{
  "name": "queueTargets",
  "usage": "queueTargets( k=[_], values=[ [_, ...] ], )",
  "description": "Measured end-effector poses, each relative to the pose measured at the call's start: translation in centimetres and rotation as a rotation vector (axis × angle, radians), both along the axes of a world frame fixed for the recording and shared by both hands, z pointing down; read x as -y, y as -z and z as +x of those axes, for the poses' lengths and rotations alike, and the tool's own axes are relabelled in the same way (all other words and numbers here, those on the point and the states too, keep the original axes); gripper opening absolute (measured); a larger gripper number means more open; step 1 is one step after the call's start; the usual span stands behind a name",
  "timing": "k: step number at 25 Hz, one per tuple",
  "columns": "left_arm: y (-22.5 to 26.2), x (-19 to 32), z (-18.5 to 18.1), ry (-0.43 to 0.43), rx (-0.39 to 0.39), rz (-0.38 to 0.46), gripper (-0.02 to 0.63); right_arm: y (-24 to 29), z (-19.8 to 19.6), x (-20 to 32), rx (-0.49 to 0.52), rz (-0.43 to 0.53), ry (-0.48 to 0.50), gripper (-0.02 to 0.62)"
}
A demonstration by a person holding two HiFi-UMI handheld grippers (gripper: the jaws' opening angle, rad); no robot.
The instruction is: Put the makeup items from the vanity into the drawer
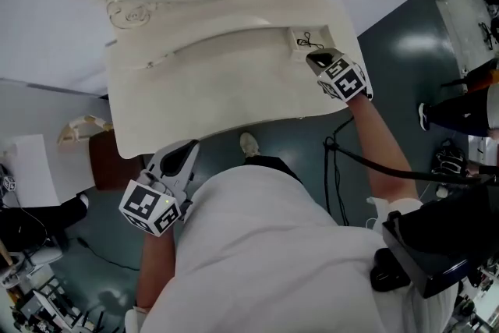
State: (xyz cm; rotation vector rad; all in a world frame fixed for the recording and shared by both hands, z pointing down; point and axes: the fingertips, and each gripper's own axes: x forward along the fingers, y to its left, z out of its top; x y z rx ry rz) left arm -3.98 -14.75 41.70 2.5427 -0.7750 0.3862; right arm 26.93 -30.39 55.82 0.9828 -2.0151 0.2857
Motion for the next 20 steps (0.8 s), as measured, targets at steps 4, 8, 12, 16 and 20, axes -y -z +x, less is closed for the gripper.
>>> queueTargets(
  k=[4,8,12,16,20],
  values=[
    [0.1,-3.1,-2.4,-0.014,-0.011,0.004,-0.002,1.2,-6.0,-5.8,0.085,0.014,0.009,0.002],
    [0.2,-6.4,-5.1,-0.020,-0.021,0.016,-0.002,2.3,-12.6,-12.0,0.170,0.022,0.031,0.002],
    [0.0,-10.0,-8.0,-0.028,-0.021,0.024,-0.002,2.6,-18.5,-18.5,0.225,0.012,0.047,0.002],
    [-0.6,-13.7,-10.4,-0.036,-0.032,0.016,-0.002,3.0,-22.7,-24.3,0.270,0.016,0.050,0.002],
    [-1.6,-16.8,-12.0,-0.045,-0.042,0.003,-0.002,3.7,-25.8,-28.8,0.308,0.033,0.040,0.000]
  ],
)
